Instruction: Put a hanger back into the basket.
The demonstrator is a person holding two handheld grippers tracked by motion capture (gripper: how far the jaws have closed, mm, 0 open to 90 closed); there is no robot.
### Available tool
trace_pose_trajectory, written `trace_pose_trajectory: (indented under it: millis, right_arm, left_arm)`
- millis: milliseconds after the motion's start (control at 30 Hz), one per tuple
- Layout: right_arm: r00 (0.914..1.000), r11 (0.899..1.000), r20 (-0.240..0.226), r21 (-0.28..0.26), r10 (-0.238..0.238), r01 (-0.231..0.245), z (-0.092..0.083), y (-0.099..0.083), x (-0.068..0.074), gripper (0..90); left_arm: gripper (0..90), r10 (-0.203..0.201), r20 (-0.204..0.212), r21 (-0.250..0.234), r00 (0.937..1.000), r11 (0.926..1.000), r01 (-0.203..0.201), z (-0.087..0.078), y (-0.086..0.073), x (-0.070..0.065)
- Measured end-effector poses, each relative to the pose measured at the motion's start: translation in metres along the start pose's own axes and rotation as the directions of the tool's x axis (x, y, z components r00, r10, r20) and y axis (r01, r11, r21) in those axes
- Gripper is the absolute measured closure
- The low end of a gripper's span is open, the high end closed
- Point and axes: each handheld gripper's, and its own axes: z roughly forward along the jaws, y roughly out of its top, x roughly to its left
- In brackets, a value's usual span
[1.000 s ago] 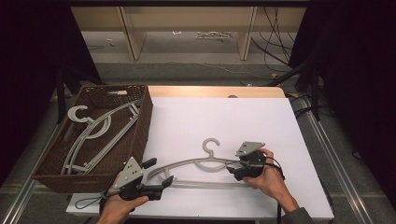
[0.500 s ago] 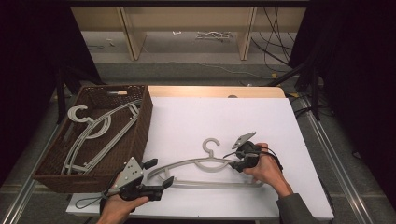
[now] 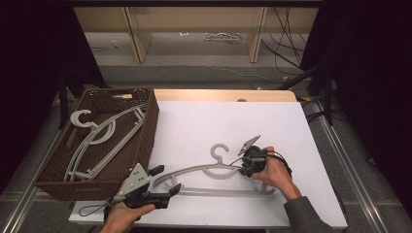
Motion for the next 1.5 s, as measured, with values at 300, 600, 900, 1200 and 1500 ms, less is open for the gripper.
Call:
trace_pose_trajectory:
  millis: [300, 600, 900, 1200, 1500]
  right_arm:
    - [0.9996, 0.998, -0.027, 0.069, -0.001, 0.003, 0.002, 0.009, -0.004, 73.1]
    - [0.9991, 0.993, -0.034, 0.11, -0.026, 0.029, 0.003, 0.016, -0.004, 75.7]
    - [0.9952, 0.986, -0.043, 0.139, -0.088, 0.093, 0.004, 0.021, -0.003, 78.1]
    - [0.9815, 0.975, -0.053, 0.119, -0.184, 0.189, 0.002, 0.02, 0.001, 82.1]
    - [0.9693, 0.967, -0.049, 0.071, -0.241, 0.244, -0.012, 0.02, 0.003, 82.2]
  left_arm:
    - [17.6, -0.005, 0.002, -0.001, 1.0, 1.0, 0.005, 0.0, 0.0, 0.0]
    - [17.6, 0.007, 0.017, -0.005, 0.9998, 1.0, -0.006, 0.001, 0.001, -0.001]
    - [17.6, 0.012, 0.025, 0.003, 0.9996, 0.9999, -0.012, 0.004, 0.001, 0.0]
    - [17.6, 0.004, 0.022, 0.016, 0.9998, 0.9999, -0.005, 0.003, 0.001, 0.001]
    - [17.7, 0.012, 0.005, 0.008, 0.9999, 0.9999, -0.012, 0.008, 0.007, 0.003]
